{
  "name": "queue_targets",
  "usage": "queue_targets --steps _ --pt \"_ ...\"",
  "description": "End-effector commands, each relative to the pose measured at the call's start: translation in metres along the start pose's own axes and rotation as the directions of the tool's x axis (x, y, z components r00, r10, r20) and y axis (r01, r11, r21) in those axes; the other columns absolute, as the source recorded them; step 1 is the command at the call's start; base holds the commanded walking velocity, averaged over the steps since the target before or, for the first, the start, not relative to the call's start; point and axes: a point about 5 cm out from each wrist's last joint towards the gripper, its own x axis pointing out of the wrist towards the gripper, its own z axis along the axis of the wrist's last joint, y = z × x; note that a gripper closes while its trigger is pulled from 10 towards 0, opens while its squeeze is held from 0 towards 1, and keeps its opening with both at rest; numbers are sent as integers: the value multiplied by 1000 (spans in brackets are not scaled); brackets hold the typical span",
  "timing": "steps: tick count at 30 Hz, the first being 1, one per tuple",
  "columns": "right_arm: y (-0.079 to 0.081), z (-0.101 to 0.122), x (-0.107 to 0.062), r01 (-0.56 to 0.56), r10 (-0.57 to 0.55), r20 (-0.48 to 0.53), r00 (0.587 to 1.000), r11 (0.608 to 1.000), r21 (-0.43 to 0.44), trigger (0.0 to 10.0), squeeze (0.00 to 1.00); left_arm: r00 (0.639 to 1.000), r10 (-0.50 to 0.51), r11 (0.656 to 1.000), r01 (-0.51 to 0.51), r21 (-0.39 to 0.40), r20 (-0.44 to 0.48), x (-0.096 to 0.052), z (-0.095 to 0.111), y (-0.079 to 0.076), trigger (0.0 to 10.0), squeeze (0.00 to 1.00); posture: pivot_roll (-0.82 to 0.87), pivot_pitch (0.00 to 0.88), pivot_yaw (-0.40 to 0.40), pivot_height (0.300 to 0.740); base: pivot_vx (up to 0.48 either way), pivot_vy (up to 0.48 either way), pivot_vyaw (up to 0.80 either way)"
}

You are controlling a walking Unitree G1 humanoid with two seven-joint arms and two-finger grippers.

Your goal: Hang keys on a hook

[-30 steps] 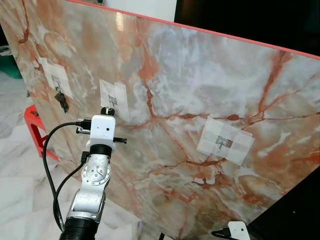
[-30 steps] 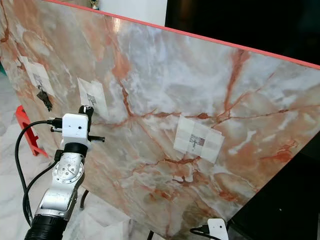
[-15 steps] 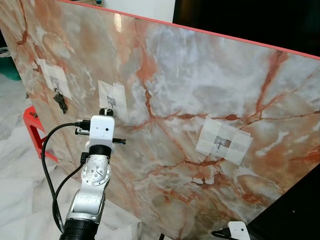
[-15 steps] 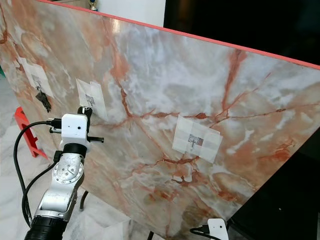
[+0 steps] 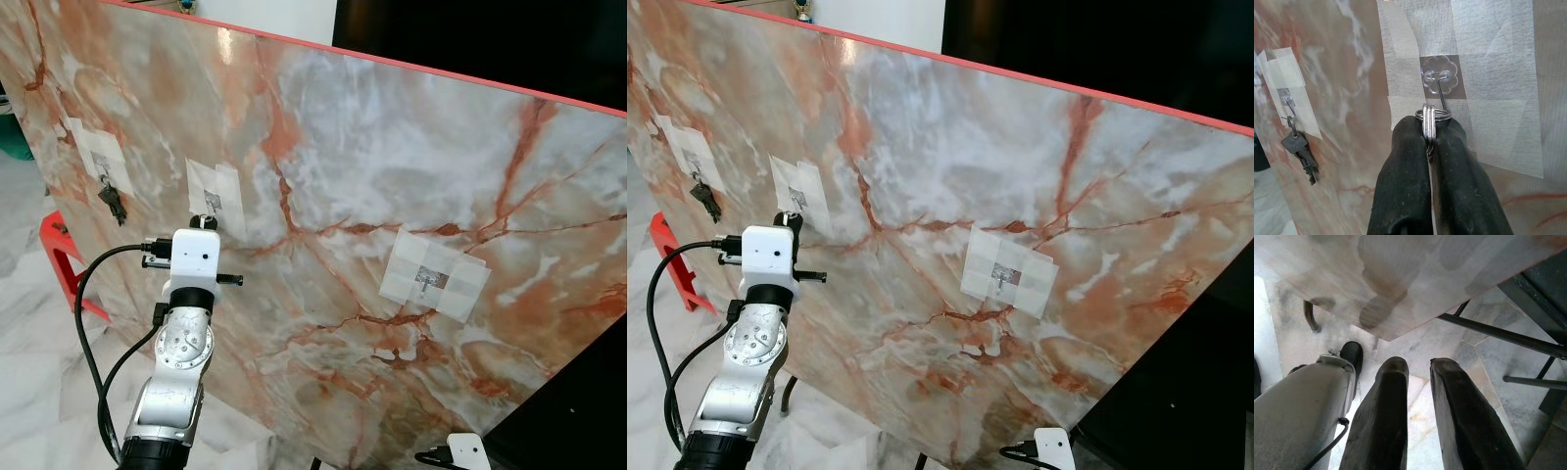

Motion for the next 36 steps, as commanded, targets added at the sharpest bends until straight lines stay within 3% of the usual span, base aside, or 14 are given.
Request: queue_targets --steps 1,24,25,26,31,32,33,34,35,36 --pt "-6 7 0 16 -16 23 1000 1000 -1 10000 0 971 -22 999 30 27 -237 -21 -44 -4 10000 0 105 0 -126 740 0 0 0" --pt "-5 8 0 13 -13 25 1000 1000 1 10000 0 955 -9 1000 16 21 -296 -33 -47 -4 10000 0 107 0 -127 740 0 0 0" --pt "-5 8 0 13 -13 25 1000 1000 1 10000 0 954 -7 1000 14 21 -300 -33 -47 -3 10000 78 107 0 -127 740 0 0 0" --pt "-5 8 0 13 -13 25 1000 1000 1 10000 0 953 -5 1000 12 21 -302 -33 -48 -3 10000 1000 107 0 -126 740 0 0 0" --pt "-5 8 0 14 -14 25 1000 1000 2 10000 0 954 0 1000 6 20 -299 -32 -47 -3 10000 1000 104 0 -125 740 0 0 0" --pt "-5 8 0 14 -14 24 1000 1000 3 10000 0 957 -7 1000 9 7 -289 -32 -45 -4 10000 918 104 0 -125 740 0 0 0" --pt "-5 8 0 13 -14 24 1000 1000 2 10000 0 961 -19 1000 19 -5 -276 -31 -43 -5 10000 698 104 0 -125 740 0 0 0" --pt "-5 8 0 13 -13 24 1000 1000 1 10000 0 962 -22 1000 21 -6 -273 -31 -43 -6 10000 698 104 0 -125 740 0 0 0" --pt "-5 8 0 13 -13 24 1000 1000 1 10000 0 963 -24 1000 24 -5 -270 -31 -43 -6 10000 0 104 0 -125 740 0 0 0" --pt "-5 8 0 14 -14 24 1000 1000 1 10000 0 965 -23 1000 22 -5 -262 -31 -41 -6 10000 0 107 0 -127 740 0 0 0"
